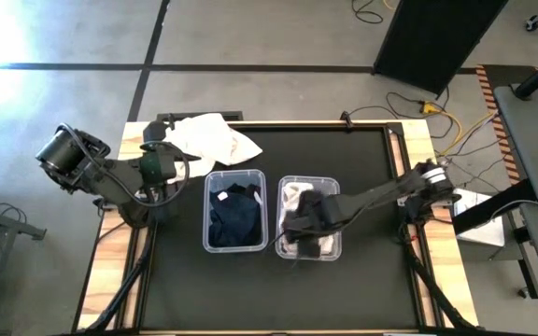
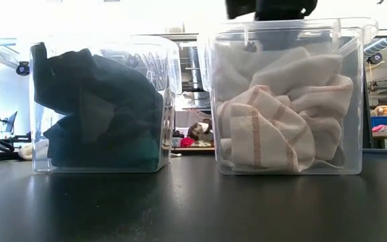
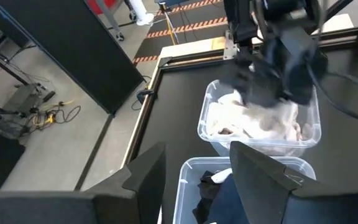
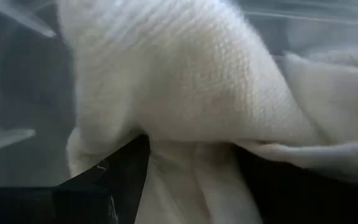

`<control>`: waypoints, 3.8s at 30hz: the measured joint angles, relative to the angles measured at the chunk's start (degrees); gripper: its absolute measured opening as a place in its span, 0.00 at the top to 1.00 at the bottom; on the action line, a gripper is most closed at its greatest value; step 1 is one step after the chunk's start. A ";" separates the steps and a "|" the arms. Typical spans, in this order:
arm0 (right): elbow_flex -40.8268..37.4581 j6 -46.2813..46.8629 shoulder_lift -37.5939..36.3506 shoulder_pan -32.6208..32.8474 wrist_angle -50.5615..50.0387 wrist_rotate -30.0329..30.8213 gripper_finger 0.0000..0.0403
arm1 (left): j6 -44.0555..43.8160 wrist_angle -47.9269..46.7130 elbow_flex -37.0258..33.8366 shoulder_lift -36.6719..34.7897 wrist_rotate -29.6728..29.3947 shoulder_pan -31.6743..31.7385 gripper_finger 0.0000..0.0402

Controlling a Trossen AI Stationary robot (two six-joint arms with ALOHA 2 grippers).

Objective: Sort towels by color in basket
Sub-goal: Put the bottom white towel into the right transparent bin, then put the white towel into the right transparent bin

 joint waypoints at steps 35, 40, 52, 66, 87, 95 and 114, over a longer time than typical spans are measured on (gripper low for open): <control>0.68 -5.07 -7.24 -0.60 15.21 -0.02 0.31 | -3.25 -0.20 -0.01 0.10 -0.42 0.01 0.60; -3.15 -6.81 -3.53 -0.59 19.31 -0.32 0.33 | -6.30 -1.87 -1.47 -0.15 -0.42 0.02 0.60; -14.53 -4.24 5.03 -0.60 25.56 -3.14 0.27 | -13.07 -2.03 -15.36 -5.47 2.11 1.39 0.60; -8.28 -6.55 -9.13 -0.18 21.82 -4.10 0.18 | -15.69 -1.58 -40.55 -12.01 17.54 32.40 0.60; -8.09 -0.95 -15.22 10.66 18.77 -6.27 0.28 | -0.37 26.49 -65.22 3.14 30.10 80.85 0.58; -8.09 1.06 -14.23 12.78 18.87 -4.37 0.27 | -0.82 30.32 -65.32 16.64 29.98 86.81 0.43; -8.07 0.32 -14.22 13.83 18.86 -4.54 0.31 | 1.42 32.51 -67.46 22.65 26.88 82.04 0.94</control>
